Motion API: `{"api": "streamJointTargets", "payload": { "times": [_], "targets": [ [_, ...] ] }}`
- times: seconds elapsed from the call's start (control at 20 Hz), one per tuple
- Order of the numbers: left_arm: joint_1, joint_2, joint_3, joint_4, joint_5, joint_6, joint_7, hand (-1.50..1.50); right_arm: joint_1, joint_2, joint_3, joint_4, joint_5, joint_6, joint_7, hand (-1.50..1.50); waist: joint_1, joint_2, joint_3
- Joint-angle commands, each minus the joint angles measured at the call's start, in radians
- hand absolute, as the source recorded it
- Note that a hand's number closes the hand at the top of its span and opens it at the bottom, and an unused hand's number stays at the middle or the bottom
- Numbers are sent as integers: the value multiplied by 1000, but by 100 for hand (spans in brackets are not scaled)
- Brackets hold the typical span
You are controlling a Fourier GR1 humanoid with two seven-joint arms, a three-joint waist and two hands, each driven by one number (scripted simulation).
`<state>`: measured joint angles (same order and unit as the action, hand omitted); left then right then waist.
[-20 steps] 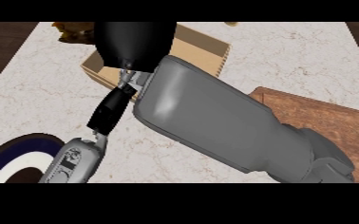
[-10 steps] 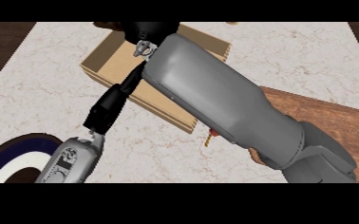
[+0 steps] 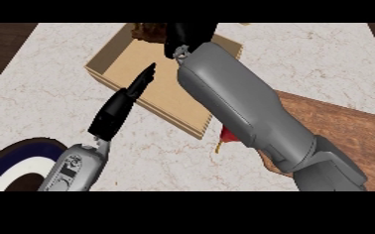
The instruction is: Pick the sweet potato from the cutting board and place it in the cardboard box
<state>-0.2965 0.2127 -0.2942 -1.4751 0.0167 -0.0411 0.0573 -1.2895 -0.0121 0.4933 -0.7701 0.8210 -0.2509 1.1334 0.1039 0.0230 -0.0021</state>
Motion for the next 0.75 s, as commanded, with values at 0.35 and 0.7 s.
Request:
{"api": "streamJointTargets", "payload": {
  "times": [0.35, 0.7],
  "targets": [
    [-4, 4, 32, 33, -8, 9, -16, 0, 68, 12, -45, -8, -12, -547, -9, -150, -29, -6, 2],
    [21, -10, 37, 25, 0, 21, 14, 0, 168, 12, -103, -126, -2, -850, -57, -150, -75, -22, 3]
  ]
}}
